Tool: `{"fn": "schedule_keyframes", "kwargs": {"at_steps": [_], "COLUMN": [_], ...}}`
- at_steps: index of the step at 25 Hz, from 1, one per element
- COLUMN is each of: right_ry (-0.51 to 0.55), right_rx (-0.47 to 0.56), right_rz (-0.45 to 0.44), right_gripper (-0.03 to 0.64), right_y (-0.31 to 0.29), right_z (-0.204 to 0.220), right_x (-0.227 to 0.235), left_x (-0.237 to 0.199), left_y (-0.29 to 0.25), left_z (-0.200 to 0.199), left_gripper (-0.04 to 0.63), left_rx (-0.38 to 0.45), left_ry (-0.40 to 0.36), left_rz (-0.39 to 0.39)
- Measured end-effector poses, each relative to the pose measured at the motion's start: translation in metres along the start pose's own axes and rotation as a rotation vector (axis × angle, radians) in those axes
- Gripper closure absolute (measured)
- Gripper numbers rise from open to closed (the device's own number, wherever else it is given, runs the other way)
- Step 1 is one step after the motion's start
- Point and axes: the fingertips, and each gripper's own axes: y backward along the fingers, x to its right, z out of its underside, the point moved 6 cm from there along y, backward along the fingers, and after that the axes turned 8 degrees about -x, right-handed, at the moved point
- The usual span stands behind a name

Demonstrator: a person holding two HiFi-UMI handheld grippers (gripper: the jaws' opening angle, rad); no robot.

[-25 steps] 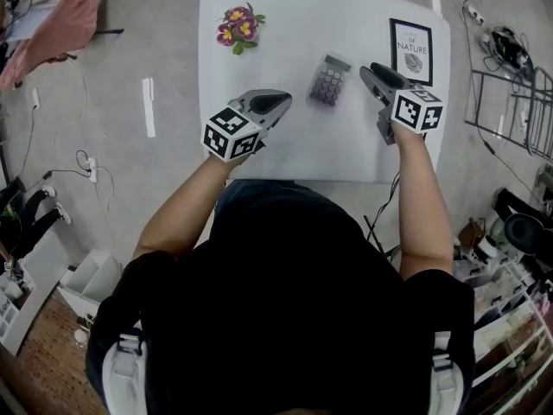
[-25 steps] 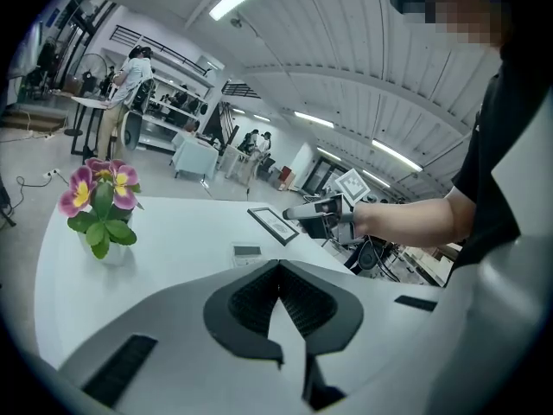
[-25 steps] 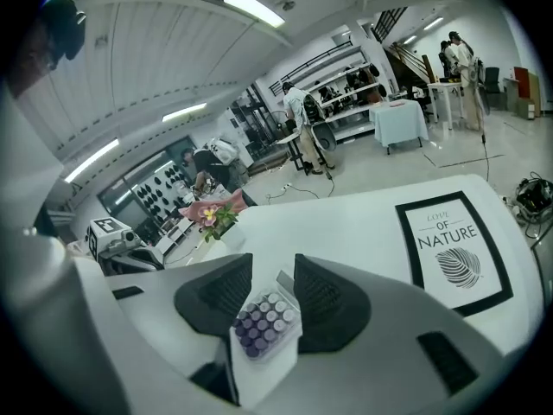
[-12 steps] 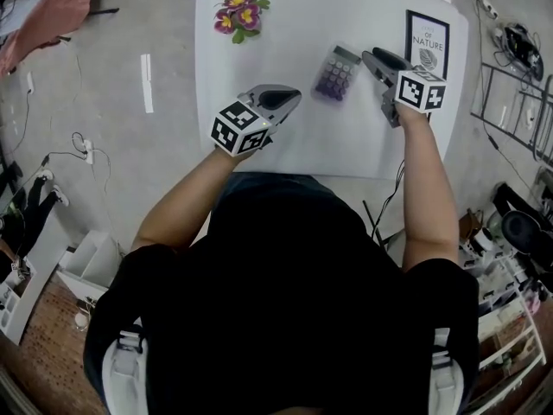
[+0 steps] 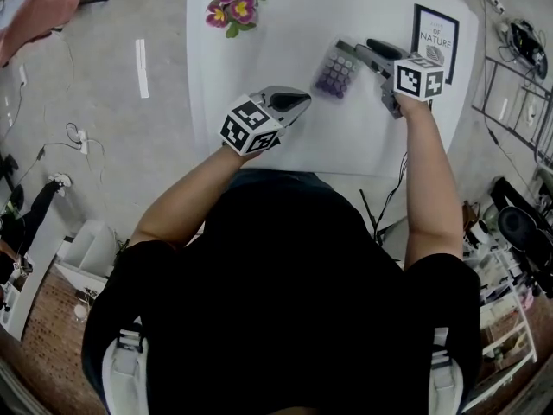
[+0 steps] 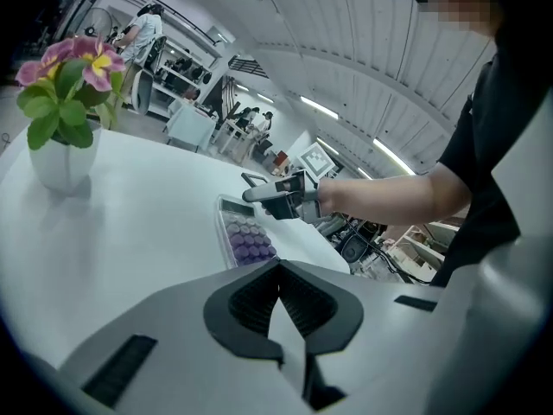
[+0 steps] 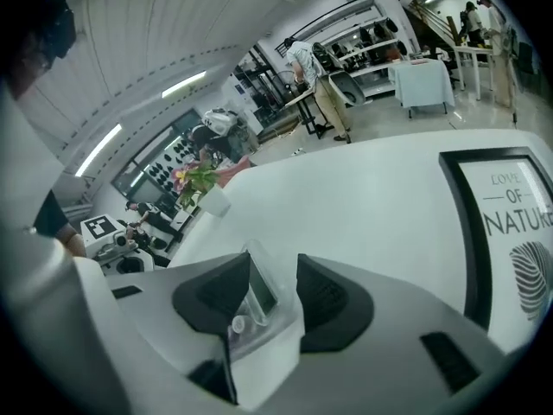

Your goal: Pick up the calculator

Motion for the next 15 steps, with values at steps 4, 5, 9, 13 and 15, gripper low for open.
{"fn": "schedule_keyframes", "kwargs": {"at_steps": [4, 5, 9, 13, 15], "right_ry": [0.032, 0.042, 0.079, 0.090, 0.100], "right_rx": [-0.059, -0.076, -0.138, -0.141, -0.150], "right_rz": [-0.037, -0.048, -0.084, -0.108, -0.111], "right_gripper": [0.428, 0.426, 0.424, 0.426, 0.431], "right_y": [-0.013, -0.016, -0.026, -0.028, -0.027], "right_z": [-0.003, -0.003, 0.001, 0.001, 0.002], "right_x": [0.001, 0.001, 0.002, 0.000, -0.001], "left_x": [-0.001, -0.002, -0.005, -0.011, -0.009], "left_y": [-0.015, -0.018, -0.032, -0.044, -0.049], "left_z": [0.007, 0.008, 0.013, 0.017, 0.018], "left_gripper": [0.577, 0.577, 0.577, 0.577, 0.577], "left_rx": [-0.026, -0.028, -0.042, -0.077, -0.092], "left_ry": [0.005, 0.013, 0.038, 0.065, 0.072], "left_rz": [0.007, 0.013, 0.031, 0.027, 0.030]}}
